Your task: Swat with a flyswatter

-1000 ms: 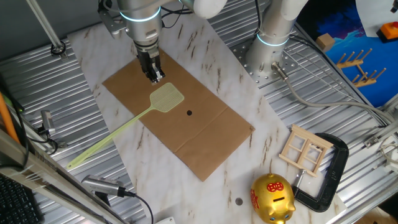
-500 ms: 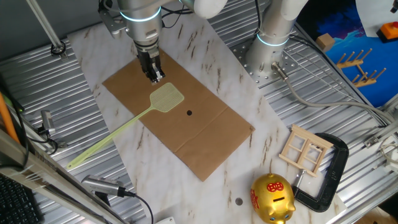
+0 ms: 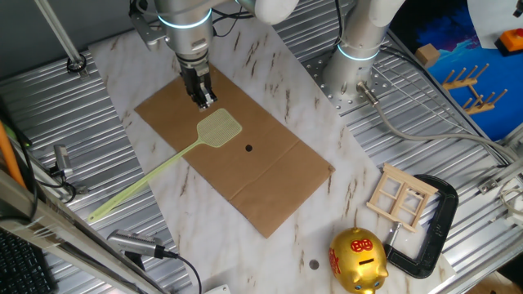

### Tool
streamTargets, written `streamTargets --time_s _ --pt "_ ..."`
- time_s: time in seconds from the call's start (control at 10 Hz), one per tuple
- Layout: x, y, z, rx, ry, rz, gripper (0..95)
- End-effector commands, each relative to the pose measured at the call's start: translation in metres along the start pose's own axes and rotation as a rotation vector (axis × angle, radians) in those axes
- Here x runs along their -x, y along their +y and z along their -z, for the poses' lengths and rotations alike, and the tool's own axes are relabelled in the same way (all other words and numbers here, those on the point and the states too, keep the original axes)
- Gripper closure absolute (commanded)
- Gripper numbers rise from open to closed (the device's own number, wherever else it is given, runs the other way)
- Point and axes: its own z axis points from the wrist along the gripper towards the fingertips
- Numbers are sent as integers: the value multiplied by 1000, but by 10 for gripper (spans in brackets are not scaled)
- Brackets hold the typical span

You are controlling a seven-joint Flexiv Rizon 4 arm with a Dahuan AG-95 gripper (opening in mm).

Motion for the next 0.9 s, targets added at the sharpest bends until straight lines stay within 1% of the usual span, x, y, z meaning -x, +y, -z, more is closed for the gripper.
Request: streamTargets --time_s 0.1,0.2,0.3,0.4,0.5,0.6,0.7,0.9 --pt "0 0 0 0 0 -2 950" --pt "0 0 0 -1 0 29 950" --pt "0 0 0 0 0 27 950" --pt "0 0 0 0 -3 155 950" --pt "0 0 0 4 -5 152 950" --pt "0 0 0 7 2 138 950" --pt "0 0 0 3 5 135 950" --pt "0 0 0 6 3 141 950"
